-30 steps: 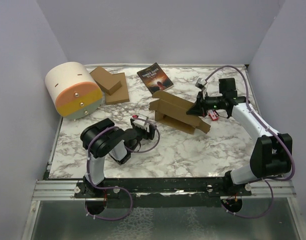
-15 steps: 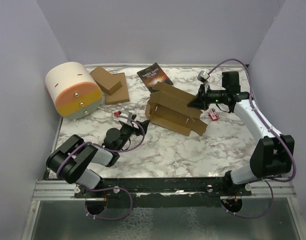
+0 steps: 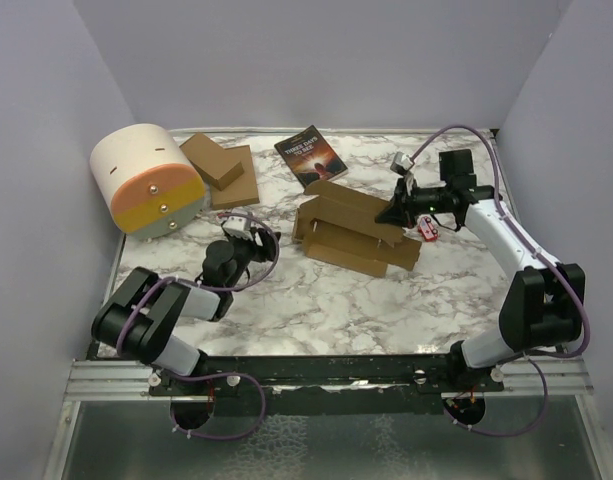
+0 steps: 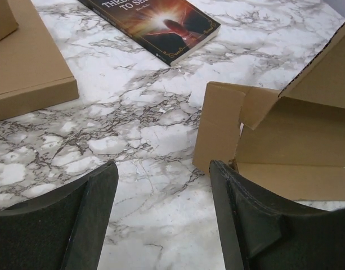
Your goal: Fold the paper box
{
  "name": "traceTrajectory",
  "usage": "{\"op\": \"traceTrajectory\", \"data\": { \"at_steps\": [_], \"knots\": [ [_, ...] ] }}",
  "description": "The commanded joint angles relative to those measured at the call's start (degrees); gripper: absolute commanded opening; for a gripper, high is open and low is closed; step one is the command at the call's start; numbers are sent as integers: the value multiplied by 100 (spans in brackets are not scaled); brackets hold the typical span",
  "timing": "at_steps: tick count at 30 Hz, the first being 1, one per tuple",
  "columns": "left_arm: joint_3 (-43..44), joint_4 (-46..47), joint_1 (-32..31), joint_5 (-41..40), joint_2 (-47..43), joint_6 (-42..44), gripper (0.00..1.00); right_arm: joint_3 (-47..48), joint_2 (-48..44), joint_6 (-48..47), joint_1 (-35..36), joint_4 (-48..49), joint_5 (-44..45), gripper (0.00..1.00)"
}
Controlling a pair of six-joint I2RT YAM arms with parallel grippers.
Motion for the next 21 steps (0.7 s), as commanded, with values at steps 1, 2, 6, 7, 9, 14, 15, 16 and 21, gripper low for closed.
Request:
{"op": "traceTrajectory", "data": {
  "at_steps": [1,2,6,7,9,14,15,16,21],
  "knots": [
    [255,1133,291,1093,826,426,70,-110,130,-390,74,-341,-36,1],
    [362,1351,362,1455,1045,464,71,-109,135,-407,82,-359,-35,1],
    [864,1918,682,2665,1911,152,71,-131,76,-466,93,-384,-49,1],
    [876,2123,767,2822,2055,-19,71,-160,42,-485,93,-380,-53,1],
    [786,2626,927,2995,2321,-347,71,-239,-66,-505,93,-315,-81,1],
    [590,3196,1430,3156,2600,-1264,70,-293,-292,-472,93,-121,-166,1],
    [580,3152,1521,3185,2577,-1439,70,-273,-319,-472,93,-87,-157,1],
    [568,3091,1599,3227,2516,-1566,70,-258,-351,-472,93,-59,-137,1],
    [714,1654,1693,3395,1764,-1750,70,-243,-610,-427,93,178,98,1]
  ]
}}
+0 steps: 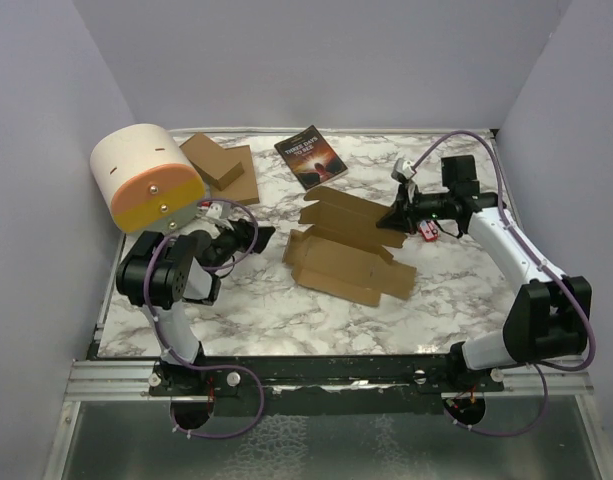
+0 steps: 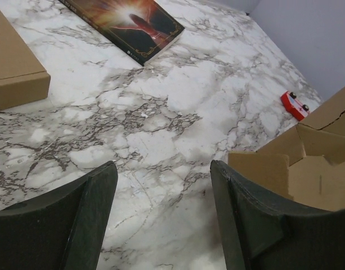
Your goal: Fold the paper box
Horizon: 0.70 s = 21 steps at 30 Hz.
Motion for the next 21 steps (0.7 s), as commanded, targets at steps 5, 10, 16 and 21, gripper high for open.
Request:
{"op": "traceTrajectory", "data": {
  "at_steps": [5,10,16,21],
  "knots": [
    [229,-1738,51,312,-1185,-23,72,108,-641,-87,21,545,43,1],
    [154,-559,143,420,-783,-215,72,216,-801,-927,14,327,-190,1],
    [32,1501,146,285,84,-236,71,63,-911,-2242,29,-62,-13,1],
    [116,1215,129,389,150,-270,70,-186,-1122,-2879,38,-347,-103,1]
  ]
}}
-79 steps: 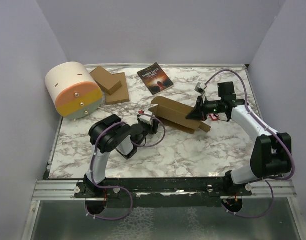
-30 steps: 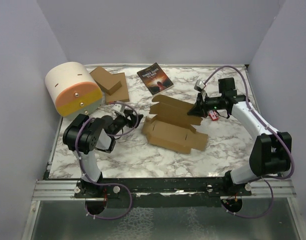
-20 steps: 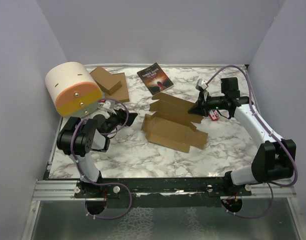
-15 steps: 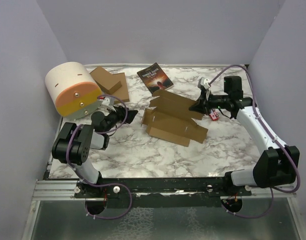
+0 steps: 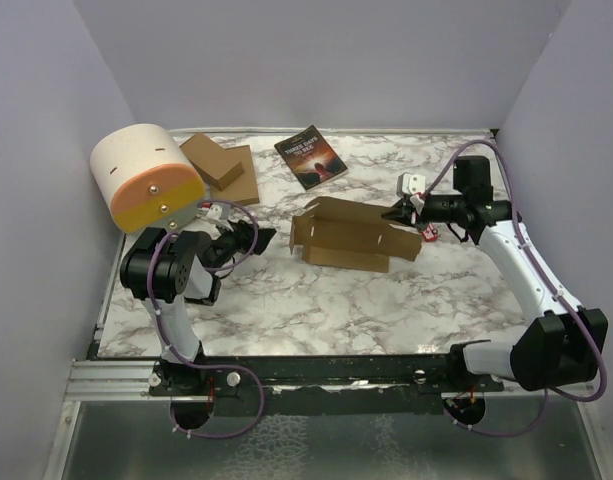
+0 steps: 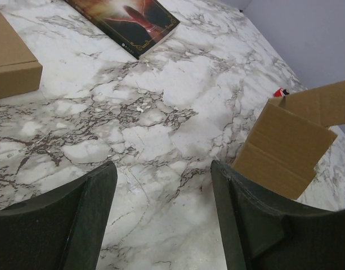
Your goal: Fold the paper box
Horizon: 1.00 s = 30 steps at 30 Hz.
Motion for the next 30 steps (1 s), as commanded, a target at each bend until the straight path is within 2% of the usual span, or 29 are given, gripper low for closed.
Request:
{"op": "traceTrajectory", "data": {
  "at_steps": [1,5,10,14,15,16,17,19,23,28,30],
  "knots": [
    [77,1028,20,172,-24,-23,70,-156,-298,-984,31,-510,-147,1],
    [75,597,20,453,-156,45,70,-199,-367,-1264,34,-937,-204,1],
    [-426,1489,13,859,-76,-312,71,-422,-703,-1003,34,-758,-102,1],
    [-710,1499,-226,775,-337,-591,73,-374,-797,-803,34,-675,-33,1],
    [-798,1491,-355,572,-461,-627,76,-364,-798,-733,34,-633,-3,1],
    [-897,1459,-471,262,-595,-708,91,-353,-801,-693,34,-602,16,1],
    [-1018,1382,-585,-88,-792,-738,98,-350,-801,-649,34,-580,39,1],
    [-1171,826,-743,-694,-1362,-694,99,-363,-815,-497,34,-493,68,1],
    [-1059,-1534,-1121,-1654,-2789,-149,99,-466,-909,-305,34,-361,49,1],
    [-811,-4105,-1703,-3552,-4520,747,99,-628,-938,-94,32,-137,28,1],
    [-752,-4707,-1774,-3975,-4990,875,99,-648,-929,-8,34,-68,-7,1]
  ]
}}
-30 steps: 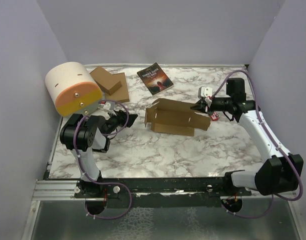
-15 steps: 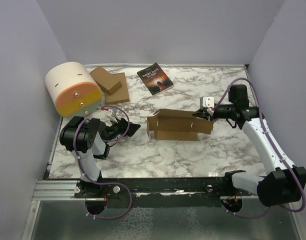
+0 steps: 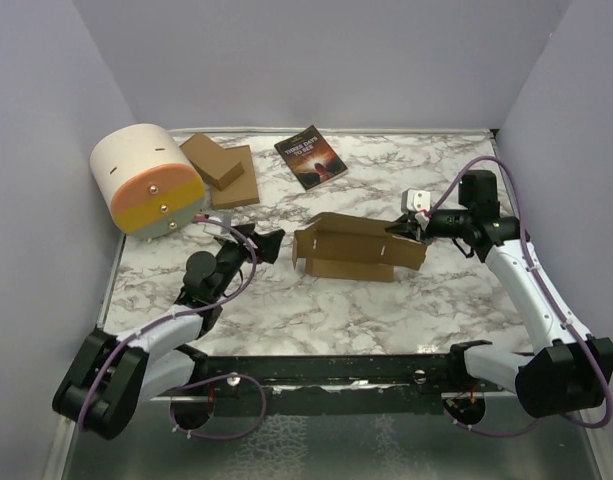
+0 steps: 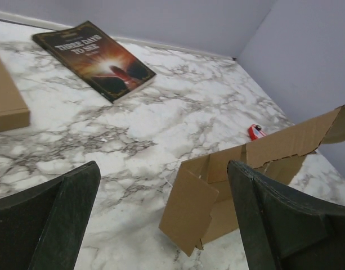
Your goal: Fold the paper box
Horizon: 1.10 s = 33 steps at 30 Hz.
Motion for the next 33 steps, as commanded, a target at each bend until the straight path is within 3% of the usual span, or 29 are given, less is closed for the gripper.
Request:
{"op": "traceTrajectory", "data": {
  "at_steps": [1,3,7,10,17,22,33],
  "knots": [
    [154,-2187,-177,-1745,-925,559,99,-106,-83,321,32,375,-33,1],
    [11,-2204,-178,-2019,-1127,-34,99,-130,-71,368,32,418,-47,1],
    [20,-2128,-173,-1532,-990,-286,93,-163,-67,426,32,429,-38,1],
    [507,-2993,-269,-1532,-865,-245,83,-197,-85,481,32,471,-25,1],
    [827,-4168,-1279,-2860,-1101,-584,81,-232,-33,546,31,535,-55,1],
    [1294,-4606,-2083,-3998,-484,-1088,80,-250,-27,578,32,542,-58,1],
    [1830,-4173,-2813,-4698,631,-909,79,-293,-61,590,32,557,-104,1]
  ]
}}
